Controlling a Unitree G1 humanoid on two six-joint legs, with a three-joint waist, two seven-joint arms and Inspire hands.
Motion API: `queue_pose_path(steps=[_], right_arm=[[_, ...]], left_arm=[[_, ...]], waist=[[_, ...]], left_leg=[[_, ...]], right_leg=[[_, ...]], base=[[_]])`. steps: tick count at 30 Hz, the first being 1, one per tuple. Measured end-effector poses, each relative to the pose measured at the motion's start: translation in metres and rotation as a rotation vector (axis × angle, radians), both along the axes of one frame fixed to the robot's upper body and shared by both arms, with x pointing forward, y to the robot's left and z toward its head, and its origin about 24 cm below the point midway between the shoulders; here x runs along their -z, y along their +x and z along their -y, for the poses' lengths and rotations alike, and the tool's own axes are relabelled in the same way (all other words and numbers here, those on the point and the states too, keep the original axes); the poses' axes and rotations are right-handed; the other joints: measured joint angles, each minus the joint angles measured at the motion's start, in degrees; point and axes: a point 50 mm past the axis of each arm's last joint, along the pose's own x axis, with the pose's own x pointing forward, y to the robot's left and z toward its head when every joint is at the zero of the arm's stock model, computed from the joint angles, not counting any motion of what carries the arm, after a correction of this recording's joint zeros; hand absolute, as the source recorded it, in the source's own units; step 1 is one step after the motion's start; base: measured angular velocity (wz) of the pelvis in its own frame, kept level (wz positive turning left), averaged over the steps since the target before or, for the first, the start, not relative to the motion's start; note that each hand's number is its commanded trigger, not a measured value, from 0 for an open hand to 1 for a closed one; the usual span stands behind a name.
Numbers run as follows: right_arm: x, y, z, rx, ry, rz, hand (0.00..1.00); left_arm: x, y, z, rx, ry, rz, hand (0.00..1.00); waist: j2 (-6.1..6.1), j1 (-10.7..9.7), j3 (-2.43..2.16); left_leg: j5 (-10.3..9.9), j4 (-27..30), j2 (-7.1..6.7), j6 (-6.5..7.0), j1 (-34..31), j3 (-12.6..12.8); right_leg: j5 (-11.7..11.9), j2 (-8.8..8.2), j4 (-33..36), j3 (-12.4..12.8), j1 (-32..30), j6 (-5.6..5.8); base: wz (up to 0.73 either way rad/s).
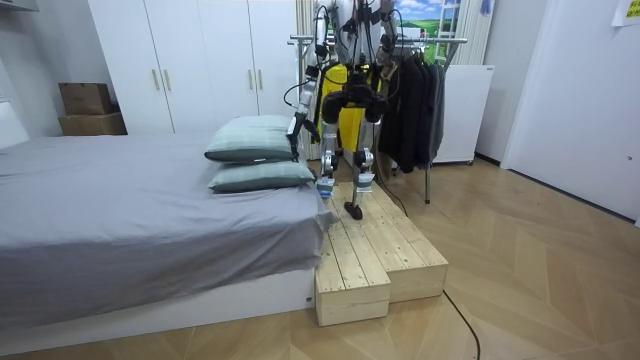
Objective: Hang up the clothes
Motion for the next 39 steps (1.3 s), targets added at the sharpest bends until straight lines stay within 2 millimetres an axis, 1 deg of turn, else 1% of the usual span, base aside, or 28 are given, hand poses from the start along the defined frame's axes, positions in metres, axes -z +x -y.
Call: queue_pose_path(steps=[8,9,10,11,25,32,39], right_arm=[[0.0002,-0.0001,-0.0001,-0.003,0.001,-0.003,1.00],[0.0002,-0.0001,-0.0002,-0.003,0.001,-0.003,0.91],[0.0003,-0.0001,-0.0002,-0.003,0.001,-0.004,0.57],[0.0004,-0.0001,-0.0002,-0.004,0.002,-0.005,0.00],[0.0029,-0.0005,-0.0025,-0.002,0.015,-0.011,0.00],[0.0036,-0.0002,-0.0045,-0.003,0.023,-0.010,0.00],[0.0033,-0.0005,-0.0025,0.038,0.100,0.008,0.00]], left_arm=[[0.0000,0.0000,0.0000,0.000,0.000,0.000,0.00],[0.0001,0.0001,0.0001,0.002,-0.001,-0.001,0.00],[0.0001,0.0001,0.0002,0.003,-0.001,-0.001,0.00],[0.0001,0.0001,0.0002,0.003,-0.001,-0.001,0.00],[0.0002,0.0002,0.0005,0.008,-0.002,-0.003,0.00],[0.0002,0.0002,0.0005,0.008,-0.002,-0.003,0.00],[0.0001,0.0002,0.0003,0.007,-0.002,-0.003,0.00]], waist=[[0.19,0.0,-0.11],[0.22,0.0,-0.13],[0.24,0.0,-0.14],[0.28,0.0,-0.15],[0.31,-0.1,-0.15],[0.35,-0.1,-0.26],[0.31,-0.3,-0.29]], left_leg=[[0.0,0.0,0.03,-0.02,0.1,-0.2],[0.0,0.0,0.03,-0.03,0.1,-0.2],[0.0,0.0,0.03,-0.03,0.1,-0.2],[0.0,0.0,0.04,-0.03,0.2,-0.2],[0.0,0.3,0.04,-0.05,0.4,-0.2],[0.0,0.5,0.06,-0.07,0.4,-0.2],[0.0,0.6,-0.07,-0.06,0.4,-0.6]], right_leg=[[0.0,-0.04,0.1,-0.3,0.1,-0.06],[0.0,-0.04,0.1,-0.3,0.2,-0.06],[0.0,-0.04,0.1,-0.3,0.2,-0.06],[0.0,-0.05,0.1,-0.3,0.3,-0.06],[-0.2,-0.27,0.0,-1.1,0.8,-0.16],[-0.2,-0.35,0.0,-1.2,1.0,-0.16],[-0.2,-0.41,0.0,-1.1,1.1,-0.17]], base=[[0.00],[0.00],[0.00],[0.00],[0.02],[0.00],[0.00]])
